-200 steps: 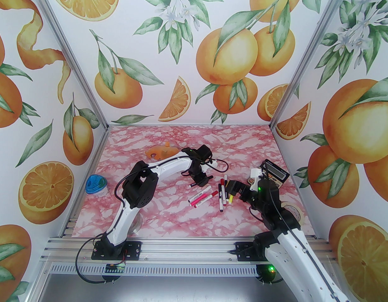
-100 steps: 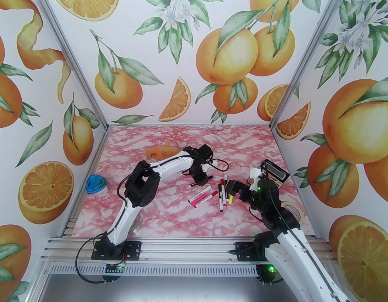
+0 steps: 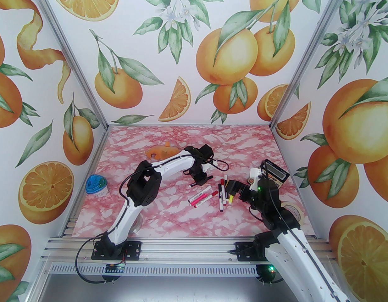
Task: Open the pen caps
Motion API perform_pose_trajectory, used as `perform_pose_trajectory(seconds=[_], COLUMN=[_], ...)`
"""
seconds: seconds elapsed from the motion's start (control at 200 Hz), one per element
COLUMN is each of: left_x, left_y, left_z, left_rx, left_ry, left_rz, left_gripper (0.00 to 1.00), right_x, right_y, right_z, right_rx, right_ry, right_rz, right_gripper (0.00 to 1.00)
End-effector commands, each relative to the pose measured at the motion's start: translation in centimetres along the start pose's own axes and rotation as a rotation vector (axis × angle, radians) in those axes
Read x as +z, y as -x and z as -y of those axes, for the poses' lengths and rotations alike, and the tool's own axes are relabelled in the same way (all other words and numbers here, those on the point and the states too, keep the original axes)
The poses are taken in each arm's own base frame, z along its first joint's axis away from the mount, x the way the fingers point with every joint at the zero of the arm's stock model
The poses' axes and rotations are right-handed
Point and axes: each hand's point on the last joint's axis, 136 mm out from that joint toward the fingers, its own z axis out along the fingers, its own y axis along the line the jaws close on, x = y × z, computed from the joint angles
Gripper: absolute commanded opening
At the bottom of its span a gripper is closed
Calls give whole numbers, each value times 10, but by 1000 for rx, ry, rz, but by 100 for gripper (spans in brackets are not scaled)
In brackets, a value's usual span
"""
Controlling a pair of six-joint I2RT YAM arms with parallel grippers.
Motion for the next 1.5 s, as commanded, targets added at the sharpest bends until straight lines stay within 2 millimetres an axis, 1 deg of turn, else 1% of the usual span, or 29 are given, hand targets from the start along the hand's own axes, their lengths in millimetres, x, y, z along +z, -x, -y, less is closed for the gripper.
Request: perform_pose_trajectory(seconds=[0.0,0.2,0.365,0.525,0.776,1.146,1.211,1.321,1.496], left_x=[4,8,11,12,18,27,24,12,-24], left_y=[1,-2,-3,-3,-8,-14,-11,-5,11], left_z=[1,5,7,7,7,7,9,12,20], left_rx=[20,35,43,45,63,98,96,85,34], left_ry=[-4,-9,-6,2,30,105,101,85,24], left_rz=[-15,-34,-44,-50,-89,-139,-126,-92,24], left_gripper=[38,37,32,30,24,23,22,22,22], right_x=[1,2,1,1,0,-1,-1,-2,-3], right_y=[-3,-5,-6,-6,-6,-7,-7,-7,-9], right_z=[-3,-2,-1,-1,-1,0,0,-2,-8], right_rx=[-5,-2,2,0,2,4,5,9,15], right_ry=[22,21,21,20,20,18,18,27,61], right_rz=[-6,-6,-8,-7,-5,-3,-5,-7,-17], right_gripper=[100,100,100,100,100,100,100,100,99])
